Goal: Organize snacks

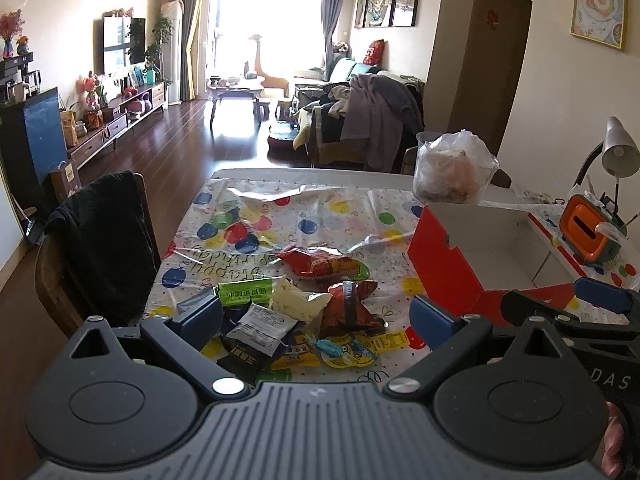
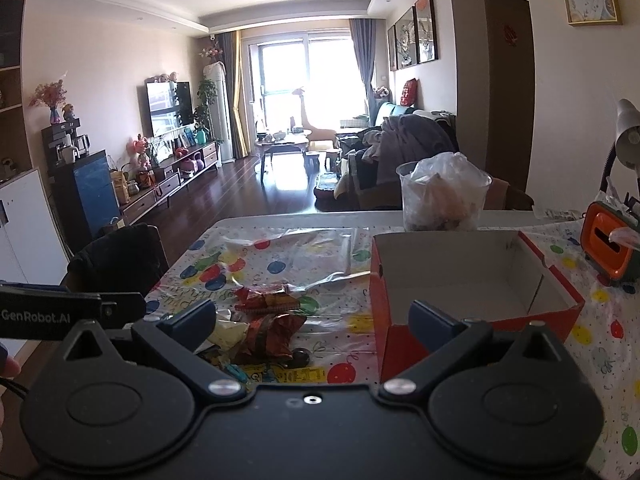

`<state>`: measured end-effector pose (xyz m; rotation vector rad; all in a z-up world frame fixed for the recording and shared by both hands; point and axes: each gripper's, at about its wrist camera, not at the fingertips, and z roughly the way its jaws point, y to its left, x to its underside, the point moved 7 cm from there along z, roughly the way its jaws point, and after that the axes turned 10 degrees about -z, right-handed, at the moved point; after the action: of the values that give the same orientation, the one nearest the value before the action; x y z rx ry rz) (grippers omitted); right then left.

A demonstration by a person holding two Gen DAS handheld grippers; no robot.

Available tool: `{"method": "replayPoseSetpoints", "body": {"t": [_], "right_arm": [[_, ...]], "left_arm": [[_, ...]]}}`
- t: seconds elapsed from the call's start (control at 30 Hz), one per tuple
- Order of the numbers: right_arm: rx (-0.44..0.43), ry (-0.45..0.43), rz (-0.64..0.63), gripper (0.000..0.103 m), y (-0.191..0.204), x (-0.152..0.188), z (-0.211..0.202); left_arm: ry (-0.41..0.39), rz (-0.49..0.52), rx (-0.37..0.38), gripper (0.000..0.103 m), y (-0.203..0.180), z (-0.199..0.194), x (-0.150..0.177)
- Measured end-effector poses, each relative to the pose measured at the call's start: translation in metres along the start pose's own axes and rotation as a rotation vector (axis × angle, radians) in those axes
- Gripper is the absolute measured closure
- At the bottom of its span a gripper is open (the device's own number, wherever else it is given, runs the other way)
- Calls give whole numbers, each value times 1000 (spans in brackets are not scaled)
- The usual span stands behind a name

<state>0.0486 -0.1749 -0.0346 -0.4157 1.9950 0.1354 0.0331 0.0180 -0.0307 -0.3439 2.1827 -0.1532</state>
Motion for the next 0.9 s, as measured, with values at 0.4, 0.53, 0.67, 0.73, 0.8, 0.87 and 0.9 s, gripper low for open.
{"method": "replayPoseSetpoints", "body": {"t": [0.4, 0.53, 0.67, 0.73, 0.8, 0.87, 0.9], "right_arm": [[-29, -7, -11, 0, 7, -5, 13], [-49, 1, -15, 0, 8, -5, 24], [-73, 17, -22, 0, 11, -5, 38], [-87, 30, -32, 0, 12, -4, 48], [-102, 45, -40, 0, 12, -3, 58], [-137, 75, -46, 0, 13, 0, 71], [-153, 93, -53, 0, 14, 3, 78]], "left_arm": [[10, -24, -22, 2, 11, 7, -3], [19, -35, -25, 2, 14, 14, -4], [44, -40, -49, 3, 18, 27, -4], [54, -48, -59, 2, 22, 34, -3], [64, -56, -74, 3, 28, 42, -4], [76, -66, -85, 3, 35, 51, -4], [73, -64, -93, 3, 39, 56, -3]]}}
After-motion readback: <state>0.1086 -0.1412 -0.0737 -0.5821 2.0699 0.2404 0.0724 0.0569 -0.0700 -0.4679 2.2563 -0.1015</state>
